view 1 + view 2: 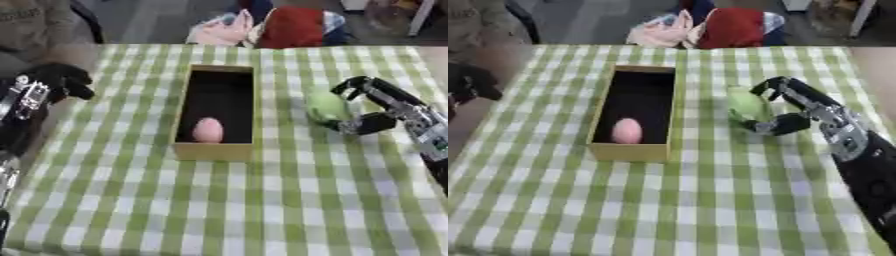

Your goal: Pick up objects on the table and place them in the box.

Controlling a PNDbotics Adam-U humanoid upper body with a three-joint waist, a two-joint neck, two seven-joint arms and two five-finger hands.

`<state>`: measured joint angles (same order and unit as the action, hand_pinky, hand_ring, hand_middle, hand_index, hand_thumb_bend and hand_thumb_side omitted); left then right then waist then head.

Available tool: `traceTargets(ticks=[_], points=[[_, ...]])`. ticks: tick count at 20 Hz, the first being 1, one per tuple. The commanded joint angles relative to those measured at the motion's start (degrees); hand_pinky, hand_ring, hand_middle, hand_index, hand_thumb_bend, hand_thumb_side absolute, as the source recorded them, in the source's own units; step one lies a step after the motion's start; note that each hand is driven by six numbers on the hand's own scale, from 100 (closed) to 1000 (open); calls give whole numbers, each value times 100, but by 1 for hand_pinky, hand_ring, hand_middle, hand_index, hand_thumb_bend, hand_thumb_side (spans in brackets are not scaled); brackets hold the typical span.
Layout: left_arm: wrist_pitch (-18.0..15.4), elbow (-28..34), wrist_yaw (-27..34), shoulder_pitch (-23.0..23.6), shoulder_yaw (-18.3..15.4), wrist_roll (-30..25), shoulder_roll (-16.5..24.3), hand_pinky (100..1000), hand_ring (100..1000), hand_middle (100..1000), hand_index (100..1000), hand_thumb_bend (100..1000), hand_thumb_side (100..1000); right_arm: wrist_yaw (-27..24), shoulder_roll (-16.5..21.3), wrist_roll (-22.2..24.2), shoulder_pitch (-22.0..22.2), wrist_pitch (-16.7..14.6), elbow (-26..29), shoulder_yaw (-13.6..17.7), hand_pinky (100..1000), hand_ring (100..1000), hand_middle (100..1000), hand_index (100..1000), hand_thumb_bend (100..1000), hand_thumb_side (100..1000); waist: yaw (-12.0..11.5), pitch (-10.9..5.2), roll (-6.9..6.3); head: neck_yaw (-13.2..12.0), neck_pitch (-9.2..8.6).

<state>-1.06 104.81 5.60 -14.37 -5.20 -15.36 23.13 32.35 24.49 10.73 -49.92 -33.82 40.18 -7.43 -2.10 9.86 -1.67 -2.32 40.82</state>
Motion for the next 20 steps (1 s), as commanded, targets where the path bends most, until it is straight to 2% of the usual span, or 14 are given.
traceTargets(ticks=[1,3,6,9,14,20], points=[[26,37,23,-40,-58,1,67,666,592,591,685,318,836,-156,105,-293,-84,11,28,50,623,761,397,539,253,279,6,-74,1,-19,15],[33,33,26,-40,-57,-5,61,666,591,591,685,315,838,-288,103,-520,-83,2,84,48,601,731,331,475,201,200,10,-74,3,-21,15],[39,35,38,-48,-55,-9,59,666,590,590,685,310,840,-498,96,-789,-130,-43,250,-15,578,701,287,434,161,113,12,-78,8,-3,11],[41,45,54,-50,-51,-14,61,666,589,589,685,310,838,-729,82,-865,-233,-75,487,-132,573,693,279,426,163,100,0,-91,19,11,12],[14,94,105,-58,-18,-76,69,667,589,589,686,311,832,-1153,-46,-600,-562,-123,982,-377,576,681,281,424,213,100,-96,-147,56,93,33],[-62,198,212,-163,61,-223,71,667,589,589,687,313,819,-1054,-456,-207,-928,-202,1027,-496,581,681,287,428,242,100,-296,-165,86,308,-2]])
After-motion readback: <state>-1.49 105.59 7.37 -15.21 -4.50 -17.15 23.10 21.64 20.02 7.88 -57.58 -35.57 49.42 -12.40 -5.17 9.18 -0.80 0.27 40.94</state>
